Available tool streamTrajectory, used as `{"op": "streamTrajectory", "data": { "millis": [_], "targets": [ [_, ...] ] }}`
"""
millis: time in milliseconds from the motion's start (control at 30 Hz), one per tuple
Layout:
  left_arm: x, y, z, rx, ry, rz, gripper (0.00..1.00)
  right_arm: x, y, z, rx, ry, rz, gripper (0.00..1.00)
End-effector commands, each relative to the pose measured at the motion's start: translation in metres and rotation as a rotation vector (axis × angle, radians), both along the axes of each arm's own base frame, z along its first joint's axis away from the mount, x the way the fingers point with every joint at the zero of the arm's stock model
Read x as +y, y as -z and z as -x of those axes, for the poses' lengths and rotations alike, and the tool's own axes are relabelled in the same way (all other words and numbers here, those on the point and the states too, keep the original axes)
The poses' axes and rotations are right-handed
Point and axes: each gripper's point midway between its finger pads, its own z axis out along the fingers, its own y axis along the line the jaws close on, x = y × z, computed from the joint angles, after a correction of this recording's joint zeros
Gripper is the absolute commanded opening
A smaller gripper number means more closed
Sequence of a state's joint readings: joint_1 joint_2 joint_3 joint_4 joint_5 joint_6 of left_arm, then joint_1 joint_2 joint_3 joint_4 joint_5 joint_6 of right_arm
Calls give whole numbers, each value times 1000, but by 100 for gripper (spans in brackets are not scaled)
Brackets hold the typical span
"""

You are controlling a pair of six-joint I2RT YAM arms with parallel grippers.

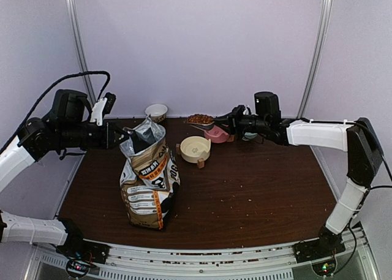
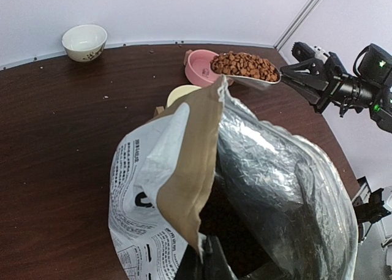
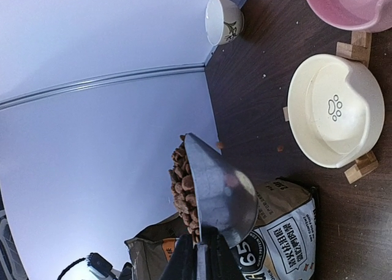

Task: Serve the pet food

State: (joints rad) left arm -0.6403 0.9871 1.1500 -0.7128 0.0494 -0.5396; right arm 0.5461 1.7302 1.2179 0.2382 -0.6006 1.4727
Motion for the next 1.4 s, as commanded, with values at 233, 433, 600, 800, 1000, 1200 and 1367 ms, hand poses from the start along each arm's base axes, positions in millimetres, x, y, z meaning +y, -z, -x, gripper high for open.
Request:
{"op": "streamTrajectory", "data": {
  "millis": [233,433,600,800,1000,1200,1367],
  "targets": [
    [5,-48,-13,-173,-31,75,0,-16,27,-14,-17,40,0,0],
    [3,-48,-14,-175,-25,76,0,-19,47,-19,4,41,37,0],
    [1,-48,-14,-178,-15,73,0,-17,58,-23,15,27,92,0],
    [2,-48,-13,-180,-10,67,0,-16,65,-28,23,26,128,0],
    [2,-49,-13,-181,-8,65,0,-18,74,-29,38,28,167,0],
    [3,-50,-12,-185,-10,67,0,-21,75,-31,38,29,198,0],
    [2,-51,-10,-189,1,73,0,-23,76,-32,40,30,228,0]
  ]
}}
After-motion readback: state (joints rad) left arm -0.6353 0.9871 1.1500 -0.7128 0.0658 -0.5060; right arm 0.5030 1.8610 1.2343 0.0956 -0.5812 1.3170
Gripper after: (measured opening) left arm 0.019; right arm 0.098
